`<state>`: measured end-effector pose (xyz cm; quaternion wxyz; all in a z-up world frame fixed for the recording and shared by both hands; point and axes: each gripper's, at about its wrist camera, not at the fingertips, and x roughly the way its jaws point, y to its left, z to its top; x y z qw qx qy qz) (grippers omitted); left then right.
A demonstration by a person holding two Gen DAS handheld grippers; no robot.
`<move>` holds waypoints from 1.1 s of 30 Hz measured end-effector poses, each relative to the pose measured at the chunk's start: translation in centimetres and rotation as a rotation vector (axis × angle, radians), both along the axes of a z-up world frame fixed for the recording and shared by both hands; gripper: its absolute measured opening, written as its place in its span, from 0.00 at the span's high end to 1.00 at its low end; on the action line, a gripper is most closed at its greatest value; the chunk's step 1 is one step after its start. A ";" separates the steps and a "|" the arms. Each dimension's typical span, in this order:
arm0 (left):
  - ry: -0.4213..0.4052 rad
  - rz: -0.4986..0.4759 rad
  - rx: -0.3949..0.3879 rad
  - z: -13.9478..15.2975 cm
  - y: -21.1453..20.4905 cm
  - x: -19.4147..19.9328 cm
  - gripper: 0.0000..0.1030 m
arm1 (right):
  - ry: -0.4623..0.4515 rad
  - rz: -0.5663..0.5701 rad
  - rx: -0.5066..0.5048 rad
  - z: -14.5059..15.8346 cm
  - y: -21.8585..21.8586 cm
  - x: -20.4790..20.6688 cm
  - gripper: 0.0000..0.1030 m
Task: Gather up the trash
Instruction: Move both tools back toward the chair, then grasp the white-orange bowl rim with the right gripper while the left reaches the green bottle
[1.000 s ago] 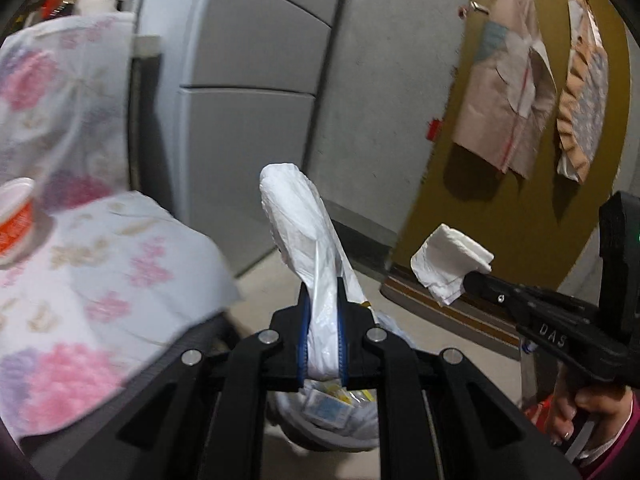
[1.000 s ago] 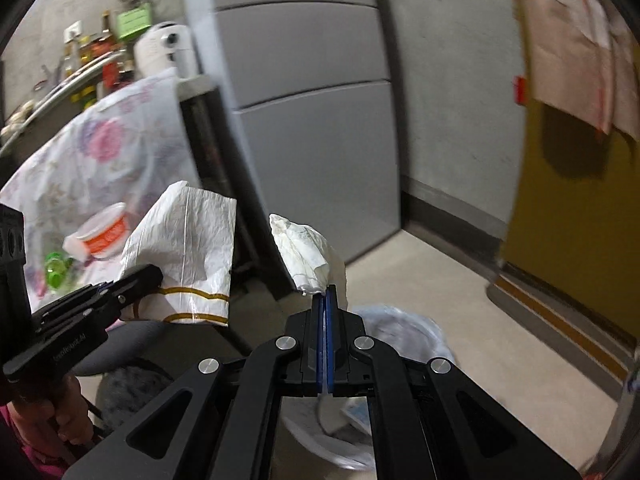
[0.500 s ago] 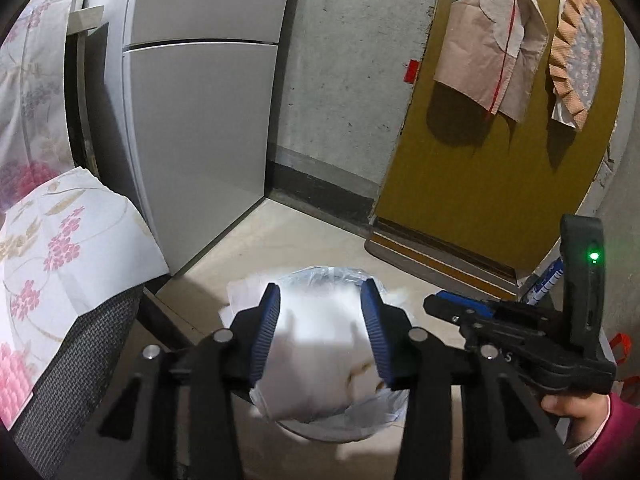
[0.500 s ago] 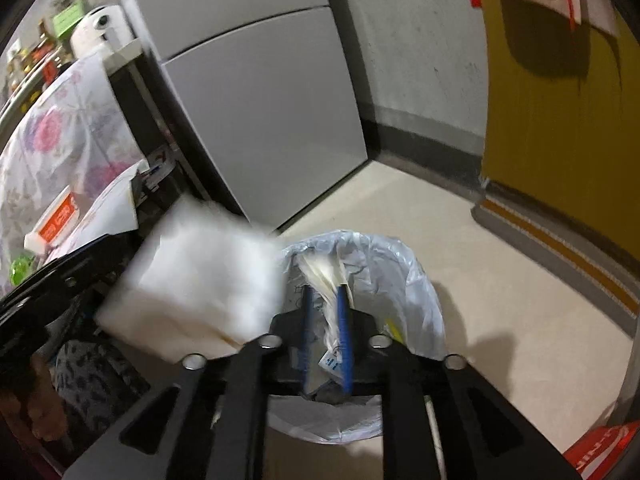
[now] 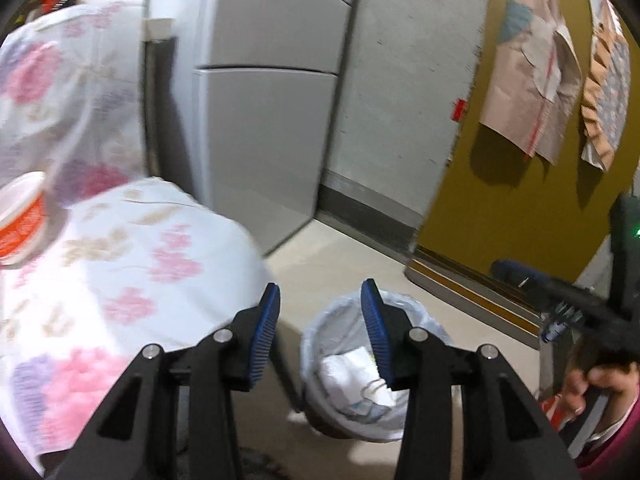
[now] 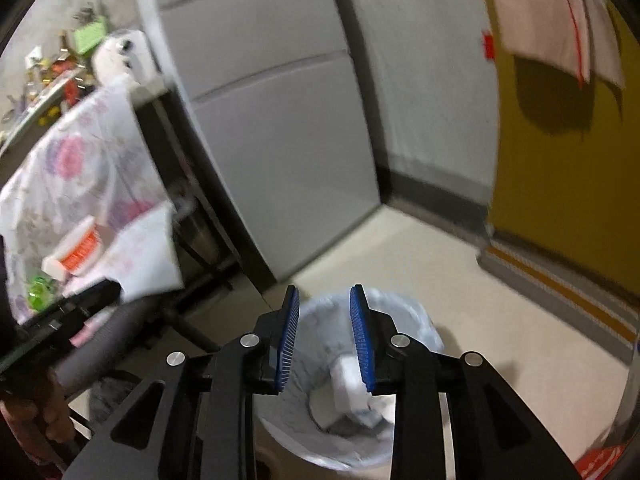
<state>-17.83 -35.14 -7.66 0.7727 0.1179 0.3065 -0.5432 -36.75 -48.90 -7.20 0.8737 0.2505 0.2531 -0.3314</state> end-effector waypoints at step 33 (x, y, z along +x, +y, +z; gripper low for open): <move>0.017 0.941 0.068 5.1 31.2 22.9 0.26 | 0.098 0.671 -0.173 6.2 18.4 38.1 0.46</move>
